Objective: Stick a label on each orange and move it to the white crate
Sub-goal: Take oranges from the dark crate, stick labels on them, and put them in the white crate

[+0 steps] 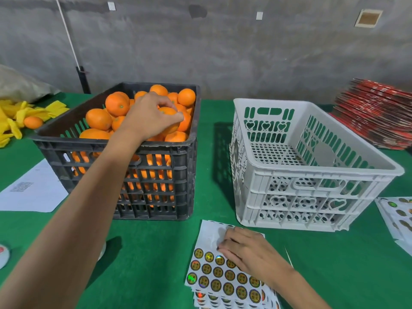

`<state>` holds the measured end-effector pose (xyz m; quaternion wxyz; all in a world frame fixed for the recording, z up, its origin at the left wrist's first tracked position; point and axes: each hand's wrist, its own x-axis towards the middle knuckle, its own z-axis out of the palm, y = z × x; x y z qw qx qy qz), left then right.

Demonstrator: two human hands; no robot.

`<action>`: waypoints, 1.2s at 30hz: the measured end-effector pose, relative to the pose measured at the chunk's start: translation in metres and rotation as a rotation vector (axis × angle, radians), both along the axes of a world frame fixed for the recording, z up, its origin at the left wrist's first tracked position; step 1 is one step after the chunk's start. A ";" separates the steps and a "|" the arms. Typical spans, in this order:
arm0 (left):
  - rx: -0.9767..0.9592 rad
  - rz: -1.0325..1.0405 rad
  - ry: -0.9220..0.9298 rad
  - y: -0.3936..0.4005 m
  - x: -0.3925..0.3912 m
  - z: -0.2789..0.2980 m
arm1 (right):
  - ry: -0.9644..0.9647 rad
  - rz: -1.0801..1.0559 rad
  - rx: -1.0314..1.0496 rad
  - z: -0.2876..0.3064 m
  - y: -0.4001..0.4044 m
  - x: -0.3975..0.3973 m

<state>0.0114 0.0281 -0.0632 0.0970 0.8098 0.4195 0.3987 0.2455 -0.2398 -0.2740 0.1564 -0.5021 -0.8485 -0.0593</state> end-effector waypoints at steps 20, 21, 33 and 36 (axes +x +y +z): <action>-0.415 -0.266 -0.775 -0.092 0.059 0.018 | 0.322 -0.465 0.938 0.236 0.060 -0.059; -0.442 -0.263 -0.792 -0.096 0.063 0.018 | 0.265 -0.519 0.973 0.248 0.067 -0.059; -0.527 -0.112 -0.706 -0.102 0.083 0.030 | 0.212 -0.319 0.369 0.232 0.073 -0.040; -0.509 -0.120 -0.538 -0.101 0.090 0.036 | 0.229 -0.374 0.317 0.230 0.074 -0.035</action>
